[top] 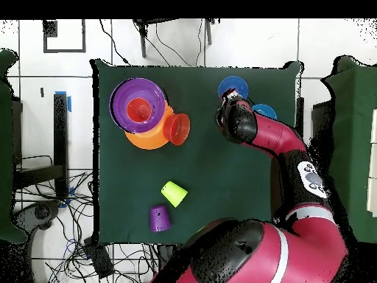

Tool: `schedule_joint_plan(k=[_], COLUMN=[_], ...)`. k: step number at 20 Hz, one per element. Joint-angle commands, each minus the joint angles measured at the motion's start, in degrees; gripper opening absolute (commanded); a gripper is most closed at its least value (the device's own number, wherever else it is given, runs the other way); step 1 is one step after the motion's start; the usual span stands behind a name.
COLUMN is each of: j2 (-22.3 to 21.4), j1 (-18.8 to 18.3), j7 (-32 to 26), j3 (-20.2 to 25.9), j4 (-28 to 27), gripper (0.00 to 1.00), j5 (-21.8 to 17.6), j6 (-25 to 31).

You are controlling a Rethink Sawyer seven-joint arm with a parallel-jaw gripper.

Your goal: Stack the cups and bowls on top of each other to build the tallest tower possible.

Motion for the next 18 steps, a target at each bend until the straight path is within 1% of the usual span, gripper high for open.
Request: schedule_joint_plan(k=[1, 4, 6, 8, 11, 16, 18], j2=[1.8, 1.3, 1.5, 2.2, 3.3, 0.5, 0.2], j1=[0.0, 0.4, 0.2, 0.3, 0.2, 0.0, 0.2], j7=[5.0, 4.7, 4.4, 4.1, 3.3, 3.0, 3.2], j3=[2.5, 1.5, 1.6, 1.5, 1.5, 1.5, 1.3], j4=[-1.0, -0.3, -0.5, -1.3, -2.5, -0.4, -0.2], gripper=[1.00, 1.00, 1.00, 1.00, 1.00, 1.00, 1.00], j5=[1.6, 1.7, 1.6, 1.6, 1.8, 2.0, 2.0], j6=[-0.7, 0.2, 0.2, 0.3, 2.4, 4.6, 4.6])
